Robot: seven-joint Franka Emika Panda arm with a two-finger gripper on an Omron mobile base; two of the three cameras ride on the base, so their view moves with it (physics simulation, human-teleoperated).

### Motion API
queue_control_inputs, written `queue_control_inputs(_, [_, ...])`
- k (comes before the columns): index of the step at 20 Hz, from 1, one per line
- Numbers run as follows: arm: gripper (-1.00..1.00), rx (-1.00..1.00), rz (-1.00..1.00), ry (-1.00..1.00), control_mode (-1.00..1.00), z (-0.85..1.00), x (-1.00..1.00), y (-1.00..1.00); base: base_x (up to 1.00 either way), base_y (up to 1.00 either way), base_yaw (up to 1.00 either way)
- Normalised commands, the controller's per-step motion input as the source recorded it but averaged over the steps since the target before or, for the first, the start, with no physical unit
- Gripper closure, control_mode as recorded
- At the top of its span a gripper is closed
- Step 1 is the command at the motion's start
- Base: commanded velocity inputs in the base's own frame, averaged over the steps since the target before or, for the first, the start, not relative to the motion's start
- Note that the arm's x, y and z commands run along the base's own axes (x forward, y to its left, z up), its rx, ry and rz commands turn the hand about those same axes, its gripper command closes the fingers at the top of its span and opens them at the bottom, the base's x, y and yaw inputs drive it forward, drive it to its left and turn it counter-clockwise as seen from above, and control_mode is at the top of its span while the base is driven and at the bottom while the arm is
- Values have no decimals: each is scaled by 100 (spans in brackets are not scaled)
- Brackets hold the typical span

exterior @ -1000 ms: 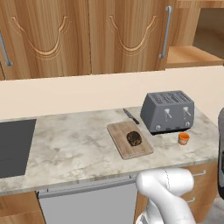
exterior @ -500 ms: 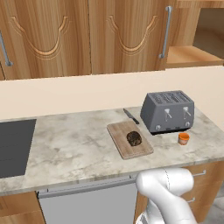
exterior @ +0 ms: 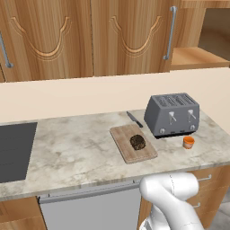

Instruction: Pick the bread, place it on the cutting board, pick the jam, place it on the counter, and close the cabinet.

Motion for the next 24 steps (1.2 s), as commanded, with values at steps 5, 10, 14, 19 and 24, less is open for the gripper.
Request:
queue_control_inputs(5, [-100, 2, 3, 2, -100, 3, -49, -26, 0, 0, 0])
queue_control_inputs(10, [-100, 0, 0, 3, -100, 8, -41, -16, 0, 0, 0])
queue_control_inputs(14, [-100, 0, 0, 1, -100, 4, -43, -16, 0, 0, 0])
queue_control_inputs(19, [-100, 0, 0, 2, -100, 5, -44, -15, 0, 0, 0])
queue_control_inputs(24, [-100, 0, 0, 2, -100, 2, -42, -13, 0, 0, 0])
